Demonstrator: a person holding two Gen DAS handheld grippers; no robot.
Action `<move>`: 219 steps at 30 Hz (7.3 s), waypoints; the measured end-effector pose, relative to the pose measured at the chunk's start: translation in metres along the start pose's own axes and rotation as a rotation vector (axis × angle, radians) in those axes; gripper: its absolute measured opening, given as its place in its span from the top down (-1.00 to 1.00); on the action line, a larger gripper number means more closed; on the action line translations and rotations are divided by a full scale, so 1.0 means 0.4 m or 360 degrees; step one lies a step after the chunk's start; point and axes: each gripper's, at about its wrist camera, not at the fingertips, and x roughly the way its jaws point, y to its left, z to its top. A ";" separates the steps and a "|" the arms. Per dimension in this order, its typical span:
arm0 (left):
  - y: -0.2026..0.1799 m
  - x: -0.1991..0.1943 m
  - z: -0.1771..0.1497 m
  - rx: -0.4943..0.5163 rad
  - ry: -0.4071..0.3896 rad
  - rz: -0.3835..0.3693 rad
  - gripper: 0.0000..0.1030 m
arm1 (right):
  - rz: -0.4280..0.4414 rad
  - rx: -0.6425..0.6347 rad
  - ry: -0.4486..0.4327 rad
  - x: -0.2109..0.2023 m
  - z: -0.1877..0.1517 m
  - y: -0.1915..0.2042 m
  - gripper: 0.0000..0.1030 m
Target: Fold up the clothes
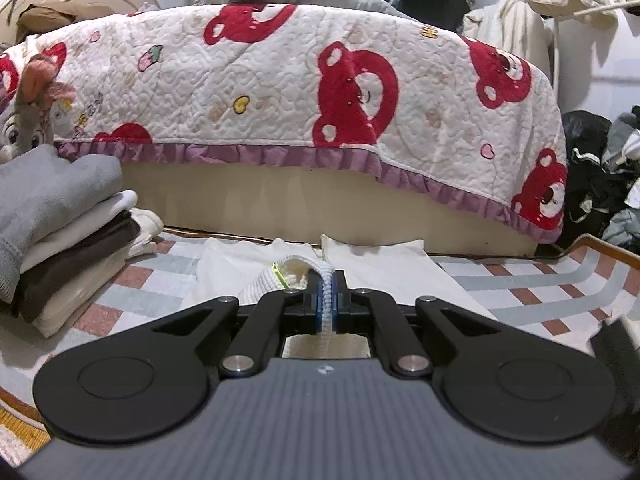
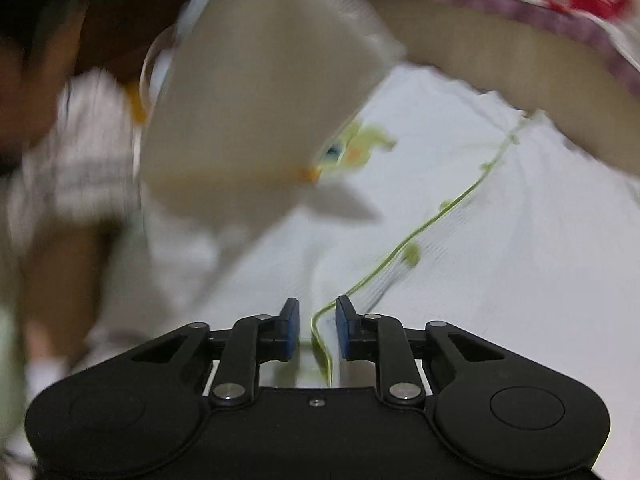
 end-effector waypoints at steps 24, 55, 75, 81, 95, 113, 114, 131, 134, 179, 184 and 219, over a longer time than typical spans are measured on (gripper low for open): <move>-0.144 0.119 -0.153 -0.0141 0.0812 -0.0561 -0.12 | -0.0155 0.1511 -0.0324 -0.161 -0.174 -0.273 0.13; 0.279 0.160 -0.199 -0.0423 0.1173 0.0361 -0.33 | 0.0041 0.0888 0.0174 -0.155 -0.067 -0.217 0.71; 0.038 0.140 -0.209 0.0051 0.1189 -0.0292 -0.35 | 0.0359 0.1469 -0.0243 -0.121 -0.158 -0.280 0.74; 0.123 0.090 -0.192 -0.0167 0.1399 -0.0236 -0.34 | -0.0140 0.0778 -0.0078 -0.144 -0.061 -0.179 0.63; 0.075 0.094 -0.315 -0.0469 0.1750 -0.0435 -0.40 | 0.0302 0.0951 0.0069 -0.216 -0.122 -0.209 0.10; 0.063 0.055 -0.275 -0.0648 0.1564 -0.0532 0.85 | 0.0826 0.1199 0.0633 -0.036 -0.195 -0.144 -0.40; 0.064 0.055 -0.273 -0.0663 0.1551 -0.0543 0.86 | 0.0840 0.1258 0.0651 -0.023 -0.203 -0.149 -0.40; -0.071 0.037 -0.194 0.0034 0.1569 -0.0443 0.25 | 0.0718 0.1134 0.0345 -0.188 -0.210 -0.124 0.31; -0.115 0.044 -0.122 0.0146 0.1350 -0.0461 0.05 | 0.0326 0.1116 0.0094 -0.308 -0.219 -0.176 0.04; -0.842 0.415 -0.260 0.0492 0.1111 -0.0197 -0.39 | -0.1252 0.1920 -0.0607 -0.562 -0.901 -0.691 0.84; -0.807 0.406 -0.242 0.0422 0.1105 -0.0227 -0.40 | -0.1134 0.1756 -0.0815 -0.583 -0.790 -0.650 0.86; -0.098 0.278 -0.150 -0.0216 0.0950 -0.0189 -0.39 | -0.0634 0.0736 -0.0149 -0.301 -0.230 -0.189 0.02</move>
